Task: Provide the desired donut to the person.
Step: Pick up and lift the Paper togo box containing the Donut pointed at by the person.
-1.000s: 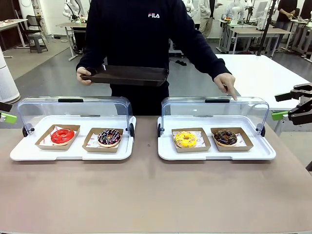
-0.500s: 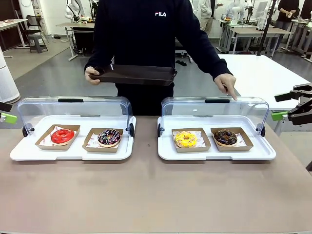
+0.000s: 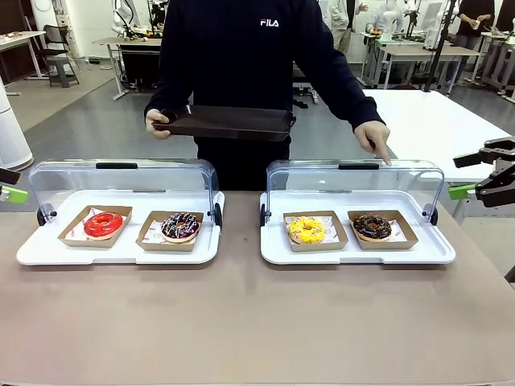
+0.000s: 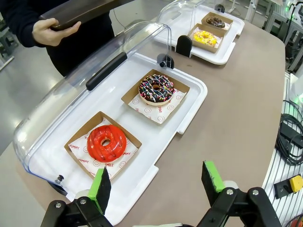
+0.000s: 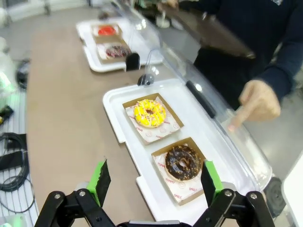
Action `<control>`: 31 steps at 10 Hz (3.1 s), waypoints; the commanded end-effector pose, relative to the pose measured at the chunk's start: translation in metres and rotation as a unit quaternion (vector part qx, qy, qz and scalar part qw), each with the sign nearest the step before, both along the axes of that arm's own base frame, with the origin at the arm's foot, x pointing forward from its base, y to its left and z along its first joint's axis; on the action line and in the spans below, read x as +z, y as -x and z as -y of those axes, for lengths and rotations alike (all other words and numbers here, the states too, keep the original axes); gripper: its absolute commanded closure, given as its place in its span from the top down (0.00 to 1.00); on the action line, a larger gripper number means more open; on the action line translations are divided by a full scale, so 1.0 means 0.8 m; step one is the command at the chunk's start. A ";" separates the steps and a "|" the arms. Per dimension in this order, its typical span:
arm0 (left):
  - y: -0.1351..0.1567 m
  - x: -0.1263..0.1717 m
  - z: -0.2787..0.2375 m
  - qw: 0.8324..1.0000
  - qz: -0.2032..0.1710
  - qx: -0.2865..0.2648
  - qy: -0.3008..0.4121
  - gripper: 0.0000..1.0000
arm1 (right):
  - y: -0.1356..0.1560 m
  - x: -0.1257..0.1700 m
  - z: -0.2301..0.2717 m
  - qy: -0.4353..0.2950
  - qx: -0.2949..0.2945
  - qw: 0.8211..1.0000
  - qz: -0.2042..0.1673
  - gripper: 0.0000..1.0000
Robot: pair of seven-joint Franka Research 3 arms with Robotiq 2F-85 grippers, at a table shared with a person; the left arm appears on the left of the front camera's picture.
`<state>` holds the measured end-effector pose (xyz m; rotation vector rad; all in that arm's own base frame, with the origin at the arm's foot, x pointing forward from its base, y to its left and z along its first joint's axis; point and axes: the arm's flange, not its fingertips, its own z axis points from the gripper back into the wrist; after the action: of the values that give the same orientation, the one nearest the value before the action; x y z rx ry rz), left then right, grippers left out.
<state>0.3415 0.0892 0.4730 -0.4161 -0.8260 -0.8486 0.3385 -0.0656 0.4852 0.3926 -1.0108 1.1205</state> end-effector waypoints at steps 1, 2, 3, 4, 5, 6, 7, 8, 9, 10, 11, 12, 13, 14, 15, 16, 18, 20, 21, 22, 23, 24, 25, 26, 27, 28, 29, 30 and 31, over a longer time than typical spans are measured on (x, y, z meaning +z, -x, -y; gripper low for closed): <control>-0.002 -0.001 -0.003 1.000 0.006 -0.003 0.005 1.00 | 0.010 -0.008 -0.065 0.086 0.071 0.994 0.020 1.00; -0.002 -0.001 -0.003 1.000 0.006 -0.003 0.005 1.00 | 0.010 -0.020 -0.096 0.128 0.063 0.990 0.005 1.00; -0.002 -0.001 -0.003 1.000 0.006 -0.003 0.005 1.00 | 0.005 -0.033 -0.122 0.160 0.074 0.984 -0.007 1.00; -0.002 -0.001 -0.003 1.000 0.006 -0.003 0.005 1.00 | -0.009 -0.049 -0.144 0.195 0.071 0.978 -0.024 1.00; -0.002 -0.001 -0.003 1.000 0.006 -0.003 0.005 1.00 | -0.024 -0.070 -0.162 0.243 0.077 0.966 -0.044 1.00; -0.002 -0.001 -0.003 1.000 0.006 -0.003 0.005 1.00 | -0.035 -0.087 -0.169 0.282 0.084 0.954 -0.060 1.00; -0.002 -0.001 -0.003 1.000 0.006 -0.003 0.005 1.00 | -0.042 -0.102 -0.168 0.306 0.091 0.945 -0.071 1.00; -0.002 -0.001 -0.003 1.000 0.006 -0.003 0.005 1.00 | -0.044 -0.117 -0.163 0.319 0.099 0.940 -0.073 1.00; -0.002 -0.001 -0.003 1.000 0.006 -0.003 0.005 1.00 | -0.043 -0.131 -0.155 0.319 0.114 0.937 -0.090 1.00; -0.002 -0.001 -0.003 1.000 0.006 -0.003 0.005 1.00 | -0.041 -0.135 -0.142 0.310 0.120 0.938 -0.099 1.00; -0.002 -0.001 -0.003 1.000 0.006 -0.003 0.005 1.00 | -0.039 -0.131 -0.125 0.305 0.113 0.940 -0.104 1.00; -0.002 -0.001 -0.003 1.000 0.006 -0.003 0.005 1.00 | -0.043 -0.130 -0.112 0.311 0.106 0.938 -0.106 1.00; -0.002 -0.001 -0.003 1.000 0.006 -0.003 0.005 1.00 | -0.052 -0.133 -0.101 0.314 0.103 0.938 -0.105 1.00; -0.002 -0.001 -0.003 1.000 0.006 -0.003 0.005 1.00 | -0.063 -0.135 -0.097 0.323 0.104 0.936 -0.099 1.00; -0.002 -0.001 -0.003 1.000 0.006 -0.003 0.005 1.00 | -0.080 -0.139 -0.098 0.334 0.081 0.935 -0.089 1.00; -0.002 -0.001 -0.003 1.000 0.006 -0.003 0.005 1.00 | -0.093 -0.147 -0.102 0.342 0.071 0.933 -0.086 1.00; -0.002 -0.001 -0.003 1.000 0.006 -0.003 0.005 1.00 | -0.113 -0.156 -0.100 0.347 0.079 0.931 -0.078 1.00; -0.002 -0.001 -0.003 1.000 0.006 -0.003 0.005 1.00 | -0.130 -0.162 -0.101 0.367 0.067 0.924 -0.082 1.00; -0.002 -0.001 -0.003 1.000 0.006 -0.003 0.005 1.00 | -0.133 -0.160 -0.097 0.368 0.064 0.924 -0.084 1.00; -0.002 -0.001 -0.003 1.000 0.006 -0.003 0.005 1.00 | -0.135 -0.155 -0.092 0.368 0.058 0.924 -0.084 1.00; -0.002 -0.001 -0.003 1.000 0.006 -0.003 0.005 1.00 | -0.139 -0.156 -0.089 0.372 0.062 0.922 -0.088 1.00; -0.002 -0.001 -0.003 1.000 0.006 -0.003 0.005 1.00 | -0.146 -0.161 -0.088 0.374 0.068 0.921 -0.089 1.00; -0.002 -0.001 -0.003 1.000 0.006 -0.003 0.005 1.00 | -0.152 -0.166 -0.088 0.370 0.073 0.923 -0.082 1.00; -0.002 -0.001 -0.003 1.000 0.006 -0.003 0.005 1.00 | -0.159 -0.172 -0.087 0.374 0.073 0.922 -0.066 1.00; -0.002 -0.001 -0.003 1.000 0.006 -0.003 0.005 1.00 | -0.163 -0.180 -0.085 0.377 0.069 0.921 -0.070 1.00; -0.002 -0.001 -0.003 1.000 0.006 -0.003 0.005 1.00 | -0.166 -0.185 -0.084 0.380 0.069 0.920 -0.067 1.00; -0.002 -0.001 -0.003 1.000 0.006 -0.003 0.005 1.00 | -0.168 -0.190 -0.082 0.385 0.067 0.918 -0.069 1.00; -0.002 -0.001 -0.003 1.000 0.006 -0.003 0.005 1.00 | -0.168 -0.192 -0.082 0.388 0.068 0.916 -0.069 1.00; -0.002 -0.001 -0.003 1.000 0.006 -0.003 0.005 1.00 | -0.170 -0.195 -0.081 0.385 0.073 0.918 -0.067 1.00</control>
<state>0.3416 0.0897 0.4735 -0.4136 -0.8250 -0.8466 0.4683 0.0031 0.3333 -0.0851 -0.3501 1.4786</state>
